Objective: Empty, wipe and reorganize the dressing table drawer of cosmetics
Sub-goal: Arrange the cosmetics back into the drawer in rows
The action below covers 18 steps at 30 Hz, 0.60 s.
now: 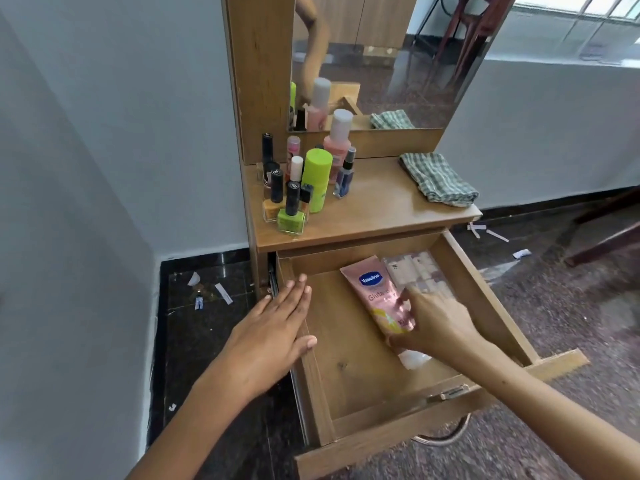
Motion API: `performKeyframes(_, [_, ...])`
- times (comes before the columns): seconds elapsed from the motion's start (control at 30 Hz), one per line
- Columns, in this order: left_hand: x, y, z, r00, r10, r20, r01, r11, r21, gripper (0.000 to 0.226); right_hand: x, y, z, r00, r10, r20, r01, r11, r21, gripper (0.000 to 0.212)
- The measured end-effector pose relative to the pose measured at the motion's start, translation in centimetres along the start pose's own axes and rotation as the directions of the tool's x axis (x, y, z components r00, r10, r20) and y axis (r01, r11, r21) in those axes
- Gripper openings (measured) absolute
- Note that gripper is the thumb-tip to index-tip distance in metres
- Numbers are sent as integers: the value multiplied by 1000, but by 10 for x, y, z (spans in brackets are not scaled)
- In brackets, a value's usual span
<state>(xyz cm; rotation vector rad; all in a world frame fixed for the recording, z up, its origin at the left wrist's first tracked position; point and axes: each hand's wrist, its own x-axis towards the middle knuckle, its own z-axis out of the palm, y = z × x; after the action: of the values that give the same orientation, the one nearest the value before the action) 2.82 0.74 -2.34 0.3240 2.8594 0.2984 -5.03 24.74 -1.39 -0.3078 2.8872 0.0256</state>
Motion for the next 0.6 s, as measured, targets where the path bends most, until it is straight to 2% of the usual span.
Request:
performKeyframes(0.1, [0,1,0,1000,-4,8,4,1000,3,69,-3,-9,0,1000,19,-3,-19,999,-47,44])
performKeyframes(0.23, [0,1,-2,1000,7,7,-7,1000,0,68,-7,-16,-2,998,43,34,-39,993,-108,38])
performKeyframes(0.37, [0,1,-3,1000,8,17,-9,1000,15,70,-9,-19,-3,999,28,33,-22,987,-162,49])
performKeyframes(0.47, [-1,1,-4,1000,8,13,-8,1000,30,73,-2,-20,5,991,-136,7,135,975,-174,74])
performKeyframes(0.53, [-1,0,-3,1000,11,8,-11,1000,29,72,3,-22,10,961,-275,35,276,939,-207,69])
performKeyframes(0.6, [0,-2,0,1000,18,5,-19,999,29,76,8,-19,18,944,-328,34,327,920,-215,62])
